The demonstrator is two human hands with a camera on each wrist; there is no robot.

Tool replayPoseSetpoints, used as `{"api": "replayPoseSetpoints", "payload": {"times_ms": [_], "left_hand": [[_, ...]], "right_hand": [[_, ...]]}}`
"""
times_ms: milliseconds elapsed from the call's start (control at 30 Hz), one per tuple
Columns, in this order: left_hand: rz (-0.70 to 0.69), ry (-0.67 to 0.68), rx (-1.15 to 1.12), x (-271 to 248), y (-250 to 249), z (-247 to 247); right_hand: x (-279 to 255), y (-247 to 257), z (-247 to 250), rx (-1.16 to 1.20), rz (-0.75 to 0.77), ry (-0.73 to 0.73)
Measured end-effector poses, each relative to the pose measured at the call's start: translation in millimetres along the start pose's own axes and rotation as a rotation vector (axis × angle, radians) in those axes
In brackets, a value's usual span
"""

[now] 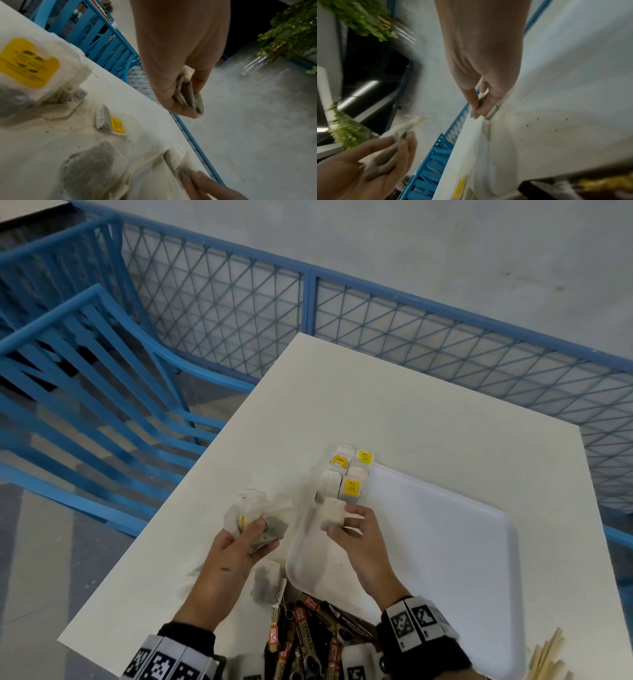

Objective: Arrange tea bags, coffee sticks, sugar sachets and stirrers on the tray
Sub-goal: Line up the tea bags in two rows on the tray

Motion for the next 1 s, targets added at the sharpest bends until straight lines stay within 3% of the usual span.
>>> {"api": "replayPoseSetpoints", "payload": {"times_ms": [367,700,833,900,1000], "left_hand": [[0.011,-0.041,-0.013,0,5,7],[0.012,-0.011,0.037,0,8,1],[0.004,0.027,0.047,0,9,-4],[0.003,0.044,0.057,1,10,-5],[-0.005,0.07,0.069,0,12,-6]], "right_hand": [[35,-10,-18,-0.08,0.104,-0.202],[42,-4,-13,-0.303,0.178,-0.176],[30,2,-12,-0.346,0.286,-0.25],[14,8,-15,-0.312,0.272,-0.201],[-15,17,-22,-0.201,0.13,0.047]]}}
Point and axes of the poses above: each hand's wrist, its own x-axis towards the middle knuckle, its own z-axis out of the back of the hand, y = z × x, the point moved 1 cm from there along x, towards the middle knuckle, and after that the axes turned 7 degrees about x, right-handed, at the moved point
